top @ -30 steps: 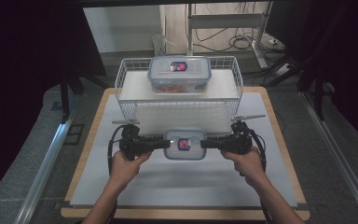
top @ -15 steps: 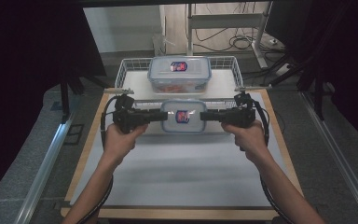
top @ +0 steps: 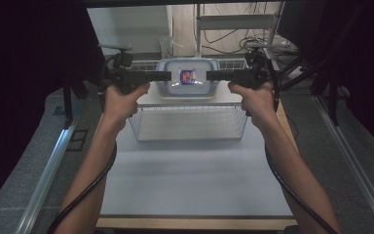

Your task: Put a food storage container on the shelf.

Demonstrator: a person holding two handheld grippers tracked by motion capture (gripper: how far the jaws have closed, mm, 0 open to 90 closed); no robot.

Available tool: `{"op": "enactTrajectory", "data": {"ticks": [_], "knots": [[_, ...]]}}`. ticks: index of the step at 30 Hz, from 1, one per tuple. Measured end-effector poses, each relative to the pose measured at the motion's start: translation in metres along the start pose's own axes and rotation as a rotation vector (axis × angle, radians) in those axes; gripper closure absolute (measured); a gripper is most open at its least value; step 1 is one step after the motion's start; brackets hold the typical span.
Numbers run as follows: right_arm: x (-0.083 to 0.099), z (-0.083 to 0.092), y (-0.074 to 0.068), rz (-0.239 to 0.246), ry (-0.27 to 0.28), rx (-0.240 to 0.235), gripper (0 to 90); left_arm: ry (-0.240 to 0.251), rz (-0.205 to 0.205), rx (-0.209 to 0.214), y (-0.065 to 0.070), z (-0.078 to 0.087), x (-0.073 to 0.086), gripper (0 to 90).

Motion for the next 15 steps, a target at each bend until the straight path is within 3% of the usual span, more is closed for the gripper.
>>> {"op": "enactTrajectory", "data": {"ticks": [5, 9, 11, 12, 15], "knots": [[-0.017, -0.016, 0.013, -0.043, 0.012, 0.010, 57.8, 0.015, 0.048, -0.015, -0.016, -0.008, -0.013, 56.8], [-0.023, -0.023, 0.024, -0.078, 0.005, 0.020, 57.5, 0.009, 0.073, -0.028, -0.024, -0.015, -0.015, 56.3], [-0.024, -0.024, 0.029, -0.099, 0.001, 0.019, 57.4, 0.011, 0.066, -0.039, -0.026, -0.017, -0.016, 56.3], [-0.024, -0.025, 0.031, -0.102, -0.001, 0.023, 57.8, 0.009, 0.041, -0.068, -0.026, -0.018, -0.017, 55.9], [-0.024, -0.028, 0.031, -0.087, -0.016, 0.045, 55.5, 0.000, 0.018, -0.105, -0.024, -0.023, -0.018, 56.2]]}}
Point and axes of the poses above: each handheld gripper's, and its own axes: z roughly backward along the jaws, x roughly out of its underside, y roughly to its right, the point moved 2 cm from there along -z, roughly forward along the jaws, and after that the axes turned 12 degrees about y, right-handed, at the moved point
